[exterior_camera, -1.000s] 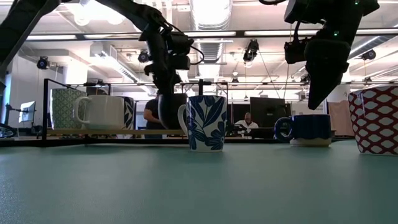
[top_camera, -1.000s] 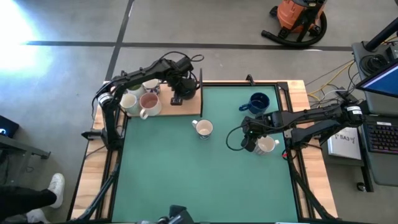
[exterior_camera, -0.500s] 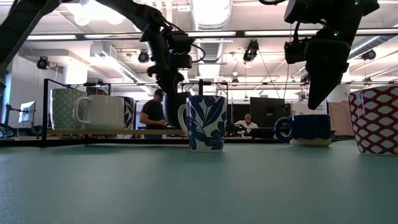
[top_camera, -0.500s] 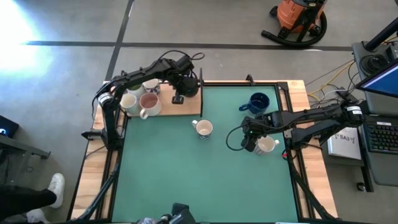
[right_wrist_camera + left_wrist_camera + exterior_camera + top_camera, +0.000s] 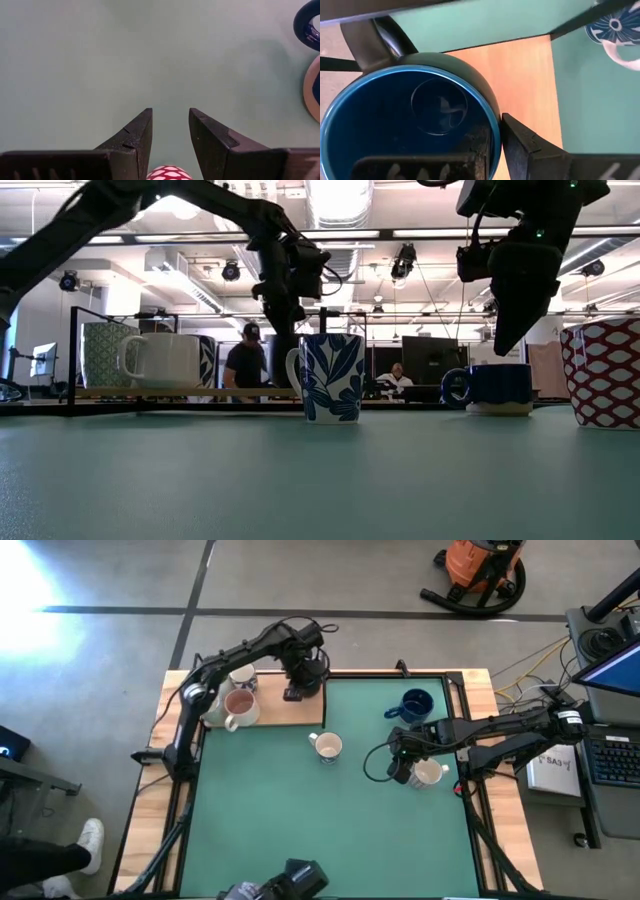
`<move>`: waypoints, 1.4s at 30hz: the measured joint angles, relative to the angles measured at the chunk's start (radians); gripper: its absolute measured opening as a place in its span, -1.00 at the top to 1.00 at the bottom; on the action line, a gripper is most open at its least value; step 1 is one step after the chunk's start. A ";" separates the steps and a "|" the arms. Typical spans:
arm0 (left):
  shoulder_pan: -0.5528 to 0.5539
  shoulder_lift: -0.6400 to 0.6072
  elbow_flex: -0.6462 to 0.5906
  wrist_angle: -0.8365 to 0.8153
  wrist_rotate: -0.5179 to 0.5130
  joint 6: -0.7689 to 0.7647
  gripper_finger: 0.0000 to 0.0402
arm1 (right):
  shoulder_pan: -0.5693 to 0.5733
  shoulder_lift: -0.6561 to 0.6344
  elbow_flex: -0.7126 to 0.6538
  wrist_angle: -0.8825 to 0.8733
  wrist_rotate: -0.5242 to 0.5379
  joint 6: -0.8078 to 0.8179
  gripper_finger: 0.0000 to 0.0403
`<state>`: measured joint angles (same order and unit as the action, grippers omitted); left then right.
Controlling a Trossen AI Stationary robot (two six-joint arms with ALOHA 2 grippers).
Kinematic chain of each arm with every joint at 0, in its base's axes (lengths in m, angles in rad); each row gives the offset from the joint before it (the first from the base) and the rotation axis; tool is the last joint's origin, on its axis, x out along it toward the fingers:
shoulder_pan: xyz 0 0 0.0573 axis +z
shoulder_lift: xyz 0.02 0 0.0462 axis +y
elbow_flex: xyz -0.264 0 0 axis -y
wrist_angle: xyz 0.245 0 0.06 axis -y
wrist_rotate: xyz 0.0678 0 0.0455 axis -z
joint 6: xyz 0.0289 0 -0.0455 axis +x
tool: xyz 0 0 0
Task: Place coffee mugs
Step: Put the black-blue mug on the shelf
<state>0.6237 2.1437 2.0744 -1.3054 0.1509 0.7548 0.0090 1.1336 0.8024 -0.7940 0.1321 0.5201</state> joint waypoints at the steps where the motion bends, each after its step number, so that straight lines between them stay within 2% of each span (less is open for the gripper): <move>1: 0.001 0.014 0.023 -0.008 0.001 -0.001 0.91 | 0.000 0.000 0.000 0.000 0.000 0.000 0.41; 10: 0.015 0.090 0.154 -0.015 0.006 -0.004 0.91 | 0.000 0.000 0.000 0.001 0.000 0.000 0.41; 24: 0.034 0.093 0.156 -0.037 0.017 -0.011 0.86 | 0.000 0.000 0.000 0.011 0.000 0.000 0.41; 34: 0.041 0.091 0.156 -0.030 0.019 -0.080 0.71 | 0.000 0.000 0.000 0.021 0.000 0.000 0.41; 42: 0.040 0.072 0.200 -0.094 0.096 -0.113 0.66 | 0.000 0.000 0.000 0.023 0.000 0.000 0.41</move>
<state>0.6640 2.2160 2.2744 -1.3992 0.2472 0.6416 0.0086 1.1336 0.8021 -0.7714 0.1320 0.5201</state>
